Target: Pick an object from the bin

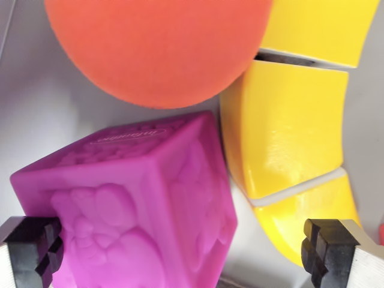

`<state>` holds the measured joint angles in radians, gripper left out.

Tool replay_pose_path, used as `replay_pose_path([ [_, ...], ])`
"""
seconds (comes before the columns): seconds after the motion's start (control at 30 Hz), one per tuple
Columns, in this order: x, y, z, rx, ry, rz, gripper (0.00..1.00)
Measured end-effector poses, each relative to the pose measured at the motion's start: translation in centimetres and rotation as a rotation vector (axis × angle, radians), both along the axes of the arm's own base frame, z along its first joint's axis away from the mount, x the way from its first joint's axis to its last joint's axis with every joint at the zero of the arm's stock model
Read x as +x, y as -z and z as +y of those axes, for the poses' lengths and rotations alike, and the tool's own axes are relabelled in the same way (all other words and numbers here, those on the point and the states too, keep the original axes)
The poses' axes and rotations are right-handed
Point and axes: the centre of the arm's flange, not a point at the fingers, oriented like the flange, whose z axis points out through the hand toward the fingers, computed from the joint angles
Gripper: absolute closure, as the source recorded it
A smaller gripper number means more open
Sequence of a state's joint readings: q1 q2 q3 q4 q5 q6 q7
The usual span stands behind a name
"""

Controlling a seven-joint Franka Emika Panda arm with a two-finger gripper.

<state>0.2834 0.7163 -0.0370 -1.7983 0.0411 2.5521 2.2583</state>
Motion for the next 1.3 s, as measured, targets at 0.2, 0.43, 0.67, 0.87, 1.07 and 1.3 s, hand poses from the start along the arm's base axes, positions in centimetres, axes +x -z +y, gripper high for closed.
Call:
replay_pose_path([
  [0.2,0.05,0.25,0.16,0.003,-0.002,-0.007,0.0],
  [0.43,0.05,0.25,0.16,0.003,-0.002,-0.007,0.0],
  [0.67,0.05,0.25,0.16,0.003,-0.002,-0.007,1.0],
  [0.87,0.05,0.25,0.16,0.003,-0.002,-0.007,1.0],
  [1.07,0.05,0.25,0.16,0.003,-0.002,-0.007,1.0],
  [1.3,0.05,0.25,0.16,0.003,-0.002,-0.007,1.0],
])
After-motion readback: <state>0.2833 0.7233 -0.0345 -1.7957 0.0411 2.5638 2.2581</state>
